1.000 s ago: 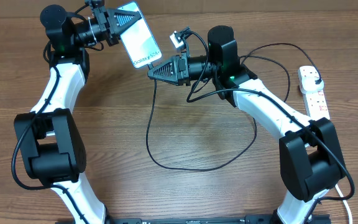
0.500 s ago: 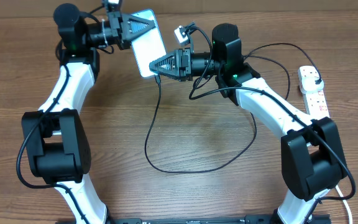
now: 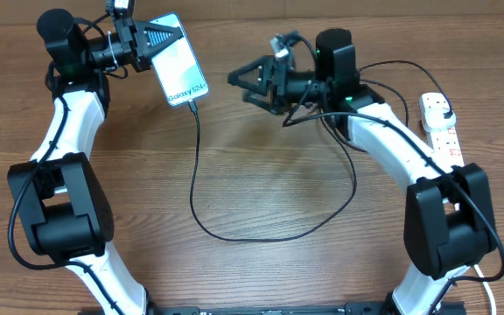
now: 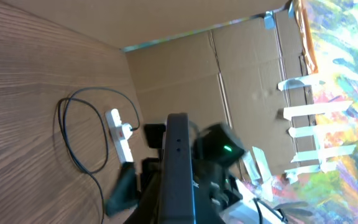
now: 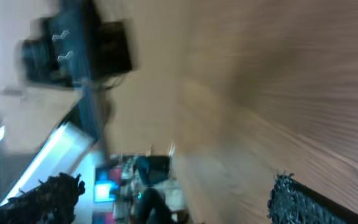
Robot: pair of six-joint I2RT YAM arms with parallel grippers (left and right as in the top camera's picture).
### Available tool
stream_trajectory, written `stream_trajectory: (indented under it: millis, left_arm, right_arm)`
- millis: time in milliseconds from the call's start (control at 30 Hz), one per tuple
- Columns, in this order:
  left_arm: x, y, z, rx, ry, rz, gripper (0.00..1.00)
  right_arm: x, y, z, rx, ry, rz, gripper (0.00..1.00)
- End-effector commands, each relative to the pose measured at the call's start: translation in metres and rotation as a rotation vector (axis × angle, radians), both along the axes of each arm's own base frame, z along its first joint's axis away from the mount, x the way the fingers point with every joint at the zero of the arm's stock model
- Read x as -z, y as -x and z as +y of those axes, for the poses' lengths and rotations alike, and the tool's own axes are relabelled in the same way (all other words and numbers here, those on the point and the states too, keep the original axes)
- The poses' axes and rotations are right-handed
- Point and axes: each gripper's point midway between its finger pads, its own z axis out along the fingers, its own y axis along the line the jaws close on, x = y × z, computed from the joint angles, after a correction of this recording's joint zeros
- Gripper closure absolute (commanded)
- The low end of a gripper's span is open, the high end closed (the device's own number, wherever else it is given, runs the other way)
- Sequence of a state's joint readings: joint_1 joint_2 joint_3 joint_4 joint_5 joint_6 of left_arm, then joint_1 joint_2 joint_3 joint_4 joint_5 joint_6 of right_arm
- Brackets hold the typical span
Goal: Plug charger to phone and switch on socket
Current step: 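Open the right gripper and retract the right arm toward the power strip, then lower the plugged-in phone onto the table with the left gripper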
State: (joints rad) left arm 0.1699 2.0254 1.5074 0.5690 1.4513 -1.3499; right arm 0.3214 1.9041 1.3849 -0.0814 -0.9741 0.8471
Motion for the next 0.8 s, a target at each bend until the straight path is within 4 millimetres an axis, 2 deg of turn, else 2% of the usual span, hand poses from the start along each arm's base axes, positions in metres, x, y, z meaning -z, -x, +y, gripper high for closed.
stream_trajectory:
  millis: [0, 33, 100, 200, 367, 400, 433, 467, 600, 767]
  left_arm:
    - [-0.004, 0.004, -0.006, 0.026, -0.014, -0.054, 0.96]
    - [-0.004, 0.004, -0.007, 0.028, -0.016, -0.06, 0.96]
    - [-0.004, 0.004, -0.008, 0.029, -0.017, -0.063, 0.96]
    - [-0.003, 0.005, -0.011, 0.036, -0.023, -0.084, 0.96]
    - [0.016, 0.009, -0.034, 0.077, -0.049, -0.103, 0.96]
    - [0.025, 0.011, -0.043, 0.087, -0.067, -0.12, 0.96]
    - [0.031, 0.011, -0.048, 0.083, -0.079, -0.117, 0.96]
    - [0.051, 0.01, -0.057, 0.055, -0.124, -0.079, 0.96]
    - [0.1, 0.013, -0.078, 0.009, -0.293, -0.018, 0.96]
    - [0.141, 0.023, -0.106, 0.023, -0.432, 0.051, 0.96]
  right_arm:
    - [0.037, -0.015, -0.039, 0.164, 0.252, -0.006, 0.0]
    - [0.062, -0.01, -0.058, 0.205, 0.369, 0.057, 0.0]
    - [0.087, -0.004, -0.084, 0.26, 0.513, 0.119, 0.0]
    - [0.111, 0.001, -0.126, 0.357, 0.691, 0.197, 0.0]
    - [0.125, 0.003, -0.179, 0.468, 0.817, 0.282, 0.0]
    - [0.127, 0.003, -0.195, 0.499, 0.84, 0.305, 0.0]
    - [0.128, 0.003, -0.201, 0.51, 0.845, 0.314, 0.0]
    - [0.129, 0.004, -0.214, 0.531, 0.848, 0.338, 0.0]
    - [0.128, 0.004, -0.223, 0.477, 0.843, 0.299, 0.0]
    - [0.128, 0.003, -0.227, 0.46, 0.852, 0.276, 0.0]
